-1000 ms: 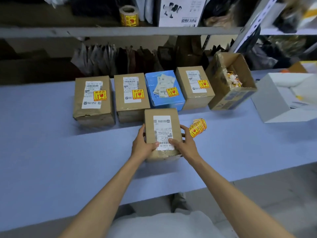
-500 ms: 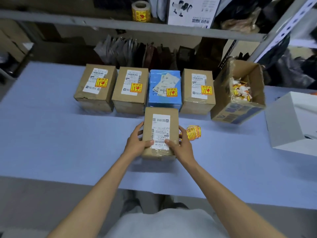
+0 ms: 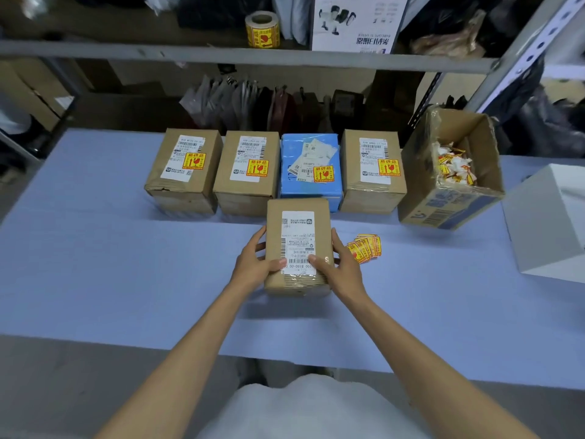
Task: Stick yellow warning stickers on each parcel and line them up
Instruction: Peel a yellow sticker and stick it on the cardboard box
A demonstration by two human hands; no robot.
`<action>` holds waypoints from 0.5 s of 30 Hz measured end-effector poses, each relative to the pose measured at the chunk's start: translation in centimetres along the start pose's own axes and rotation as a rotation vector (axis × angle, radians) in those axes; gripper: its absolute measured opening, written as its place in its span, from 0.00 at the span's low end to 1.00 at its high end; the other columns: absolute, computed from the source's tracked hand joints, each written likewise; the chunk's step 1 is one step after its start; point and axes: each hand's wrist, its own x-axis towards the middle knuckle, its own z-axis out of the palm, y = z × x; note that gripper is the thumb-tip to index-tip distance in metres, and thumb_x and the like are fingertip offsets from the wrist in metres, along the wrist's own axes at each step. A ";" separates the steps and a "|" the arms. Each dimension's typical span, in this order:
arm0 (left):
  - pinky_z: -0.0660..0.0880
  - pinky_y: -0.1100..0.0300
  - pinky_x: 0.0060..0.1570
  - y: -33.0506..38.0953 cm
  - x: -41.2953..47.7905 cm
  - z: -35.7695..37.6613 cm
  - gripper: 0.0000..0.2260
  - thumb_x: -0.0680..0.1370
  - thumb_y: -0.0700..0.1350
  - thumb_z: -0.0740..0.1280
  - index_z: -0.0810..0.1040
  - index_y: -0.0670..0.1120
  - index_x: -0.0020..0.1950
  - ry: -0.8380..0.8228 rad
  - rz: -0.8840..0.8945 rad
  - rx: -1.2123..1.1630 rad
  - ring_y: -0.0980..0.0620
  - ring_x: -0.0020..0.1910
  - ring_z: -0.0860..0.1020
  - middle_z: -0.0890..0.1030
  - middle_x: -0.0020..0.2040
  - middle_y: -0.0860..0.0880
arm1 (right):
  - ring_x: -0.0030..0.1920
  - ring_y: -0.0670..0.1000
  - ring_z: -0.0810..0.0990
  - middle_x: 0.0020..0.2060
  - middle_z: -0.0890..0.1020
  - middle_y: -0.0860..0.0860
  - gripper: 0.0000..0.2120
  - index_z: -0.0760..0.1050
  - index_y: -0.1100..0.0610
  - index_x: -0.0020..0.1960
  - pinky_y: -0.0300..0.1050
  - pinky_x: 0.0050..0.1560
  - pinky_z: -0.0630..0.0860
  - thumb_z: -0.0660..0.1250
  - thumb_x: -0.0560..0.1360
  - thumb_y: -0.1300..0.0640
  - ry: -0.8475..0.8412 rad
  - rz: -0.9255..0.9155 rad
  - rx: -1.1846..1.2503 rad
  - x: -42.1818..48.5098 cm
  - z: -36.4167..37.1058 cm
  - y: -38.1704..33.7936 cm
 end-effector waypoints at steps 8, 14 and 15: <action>0.74 0.45 0.62 -0.1 0.2 -0.1 0.40 0.71 0.37 0.74 0.58 0.57 0.76 -0.017 -0.014 0.017 0.46 0.62 0.76 0.73 0.68 0.47 | 0.72 0.56 0.63 0.72 0.67 0.55 0.23 0.66 0.56 0.73 0.51 0.63 0.69 0.63 0.79 0.54 0.148 0.045 -0.774 3.4 -3.4 5.1; 0.74 0.45 0.63 0.0 0.1 -0.3 0.39 0.72 0.38 0.74 0.58 0.58 0.76 -0.039 -0.008 0.028 0.46 0.62 0.76 0.73 0.68 0.48 | 0.63 0.64 0.72 0.62 0.76 0.61 0.14 0.76 0.66 0.57 0.54 0.46 0.76 0.69 0.74 0.60 0.009 -0.008 -1.091 2.6 -3.9 8.3; 0.73 0.46 0.63 0.0 0.1 -0.3 0.39 0.72 0.38 0.74 0.58 0.58 0.76 -0.042 -0.007 0.032 0.47 0.62 0.76 0.73 0.68 0.48 | 0.59 0.65 0.74 0.59 0.78 0.62 0.13 0.77 0.67 0.54 0.54 0.42 0.76 0.70 0.73 0.61 0.008 -0.012 -1.100 2.5 -3.8 8.2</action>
